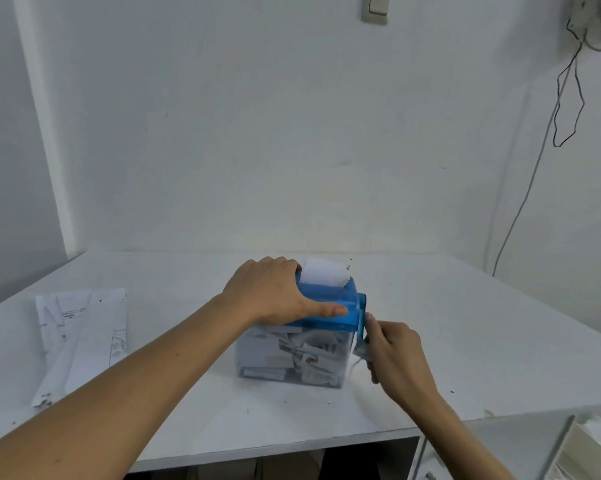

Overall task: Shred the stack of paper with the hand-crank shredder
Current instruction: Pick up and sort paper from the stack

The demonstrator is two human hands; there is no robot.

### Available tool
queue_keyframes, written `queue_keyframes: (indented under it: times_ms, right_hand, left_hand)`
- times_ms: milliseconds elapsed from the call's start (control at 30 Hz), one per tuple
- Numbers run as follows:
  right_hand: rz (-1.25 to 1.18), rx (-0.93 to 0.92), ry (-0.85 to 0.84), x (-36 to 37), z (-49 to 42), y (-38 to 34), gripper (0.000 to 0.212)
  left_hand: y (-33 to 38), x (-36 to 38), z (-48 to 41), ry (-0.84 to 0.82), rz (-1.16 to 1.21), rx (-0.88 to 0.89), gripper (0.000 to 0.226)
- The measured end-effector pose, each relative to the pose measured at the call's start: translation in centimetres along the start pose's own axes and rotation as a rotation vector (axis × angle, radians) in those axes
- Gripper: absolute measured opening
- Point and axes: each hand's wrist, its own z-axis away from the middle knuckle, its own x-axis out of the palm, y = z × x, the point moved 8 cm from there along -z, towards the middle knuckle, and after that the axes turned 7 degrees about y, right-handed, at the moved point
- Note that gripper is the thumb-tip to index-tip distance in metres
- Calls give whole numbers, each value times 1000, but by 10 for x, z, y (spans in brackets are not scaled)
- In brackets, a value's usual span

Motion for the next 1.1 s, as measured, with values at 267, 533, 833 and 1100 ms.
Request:
queue_keyframes:
  times_ms: [267,533,833,1100]
  right_hand:
    - [-192,-148,0,-38,-25,-68,47]
    - [-94,-222,170,-43,-86,-98,40]
    - [74,80,83,12,-113,-32,62]
    - [307,261,-175,34,-70,16,22]
  left_hand:
    - [1,-1,3,-2,37,11,92]
    - [3,-2,2,-9,46,11,96]
    - [2,-4,3,23,44,4,94]
    - [2,2,0,21,-31,16,102]
